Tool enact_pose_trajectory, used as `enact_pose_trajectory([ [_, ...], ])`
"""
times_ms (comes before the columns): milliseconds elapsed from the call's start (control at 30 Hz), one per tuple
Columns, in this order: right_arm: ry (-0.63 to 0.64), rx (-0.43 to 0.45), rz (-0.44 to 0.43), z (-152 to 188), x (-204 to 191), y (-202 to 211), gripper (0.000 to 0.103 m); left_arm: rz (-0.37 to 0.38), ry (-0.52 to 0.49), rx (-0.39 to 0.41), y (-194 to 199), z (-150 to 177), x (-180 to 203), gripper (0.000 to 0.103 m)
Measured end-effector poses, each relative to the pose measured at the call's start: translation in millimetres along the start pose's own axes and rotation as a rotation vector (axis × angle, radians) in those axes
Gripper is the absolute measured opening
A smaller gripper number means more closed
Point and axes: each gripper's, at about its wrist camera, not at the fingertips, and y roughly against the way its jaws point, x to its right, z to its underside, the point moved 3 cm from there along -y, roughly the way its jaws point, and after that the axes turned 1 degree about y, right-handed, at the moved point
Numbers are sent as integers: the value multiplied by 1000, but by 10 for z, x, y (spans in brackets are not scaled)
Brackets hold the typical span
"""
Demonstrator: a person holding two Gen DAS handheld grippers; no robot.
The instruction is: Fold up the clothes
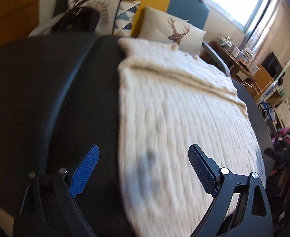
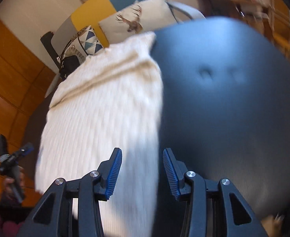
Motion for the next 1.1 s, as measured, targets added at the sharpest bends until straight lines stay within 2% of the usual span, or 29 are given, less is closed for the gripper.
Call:
enact_pose_trajectory([
  [133,-43,-44,-15,424,92,80,44,0,25,-35,87,376,-115,94],
  [200,-50,-17,-36,523,99,132,44,27,30,-56,101,494,-119,94],
  [400,-26,-29,-131,515,-61,-37,44,-6,-67,-61,87,635,50,94],
  [567,4,-44,-128,502,-147,-94,45,-42,-119,-60,70,687,128,95],
  [600,11,-54,-114,496,-155,-100,44,-47,-120,-60,69,692,139,95],
  [667,24,-74,-83,482,-170,-111,31,-36,-110,-60,72,695,148,95],
  [733,66,-86,-31,479,-212,-124,23,-10,-91,-59,78,694,147,95],
  [833,118,-96,13,487,-270,-130,22,73,-33,-58,96,688,127,95],
  [900,134,-109,9,487,-276,-131,26,160,17,-64,104,701,126,95],
  [933,125,-115,-8,478,-268,-129,31,181,27,-64,98,707,123,95],
  [967,110,-117,-38,472,-260,-128,40,181,32,-58,91,707,118,95],
  [1033,103,-111,-81,477,-253,-120,48,183,41,-57,87,699,117,95],
  [1100,105,-100,-86,492,-264,-108,52,203,54,-63,87,703,132,95],
])
